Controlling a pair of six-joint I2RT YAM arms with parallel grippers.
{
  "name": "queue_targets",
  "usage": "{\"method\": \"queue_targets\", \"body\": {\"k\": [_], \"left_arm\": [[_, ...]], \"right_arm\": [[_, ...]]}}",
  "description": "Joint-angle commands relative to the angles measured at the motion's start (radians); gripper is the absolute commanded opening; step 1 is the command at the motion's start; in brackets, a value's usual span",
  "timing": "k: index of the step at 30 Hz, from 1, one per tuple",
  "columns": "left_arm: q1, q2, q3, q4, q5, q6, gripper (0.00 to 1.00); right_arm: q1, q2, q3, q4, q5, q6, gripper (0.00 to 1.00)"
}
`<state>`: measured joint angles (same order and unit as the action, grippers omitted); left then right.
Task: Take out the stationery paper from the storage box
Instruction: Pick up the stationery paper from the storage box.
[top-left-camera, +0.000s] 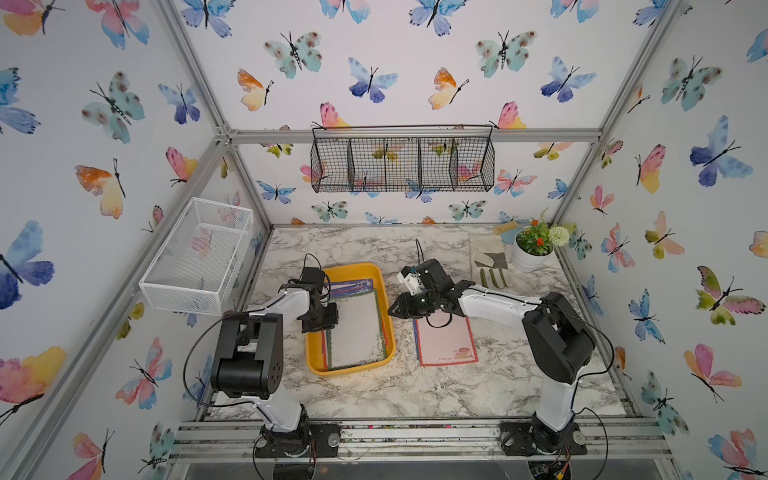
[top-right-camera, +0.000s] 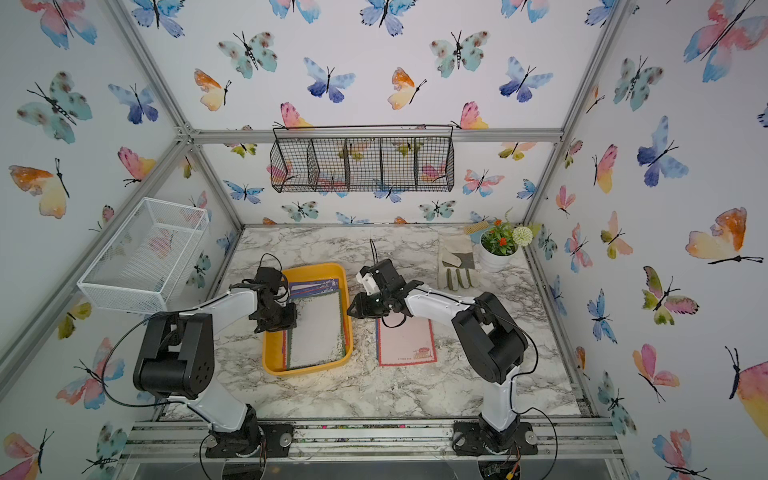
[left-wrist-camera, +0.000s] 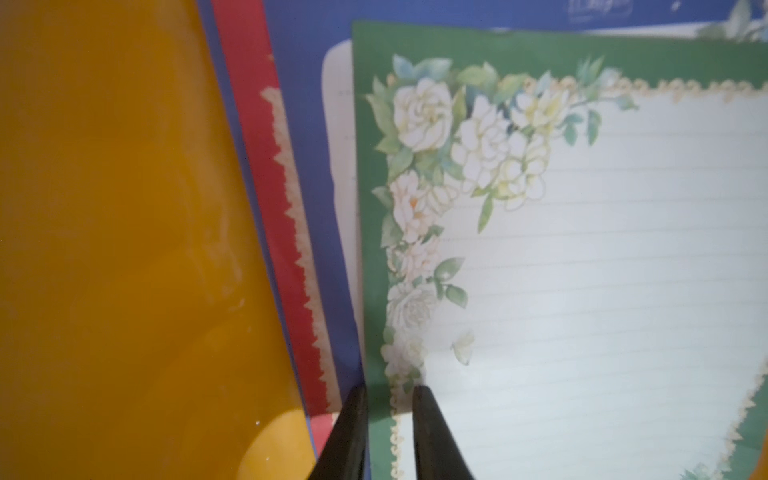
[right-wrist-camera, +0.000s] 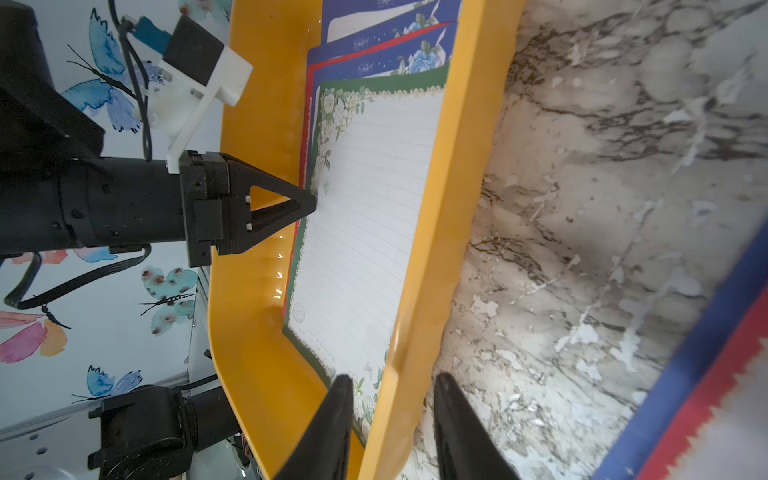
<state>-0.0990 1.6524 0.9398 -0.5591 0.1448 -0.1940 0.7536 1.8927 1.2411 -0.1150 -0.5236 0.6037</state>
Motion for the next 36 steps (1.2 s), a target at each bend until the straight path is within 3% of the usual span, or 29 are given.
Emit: {"method": "queue_targets", "body": {"k": [1,13,29,36], "left_arm": [[0.005,-0.018,0.01,0.0,0.048,0.009,0.21],[0.004,-0.072,-0.009,0.035,0.141,0.002,0.12],[0.031,-0.056,-0.028,0.083,0.302,-0.035,0.14],[0.032,-0.051,-0.03,0.09,0.325,-0.038,0.14]], "right_arm": [[0.001,0.016,0.016,0.031,-0.026,0.011,0.36],[0.001,0.024,0.009,0.051,-0.034,0.024,0.35],[0.001,0.055,0.004,0.072,-0.044,0.034,0.35],[0.001,0.078,0.004,0.079,-0.05,0.038,0.28]]}}
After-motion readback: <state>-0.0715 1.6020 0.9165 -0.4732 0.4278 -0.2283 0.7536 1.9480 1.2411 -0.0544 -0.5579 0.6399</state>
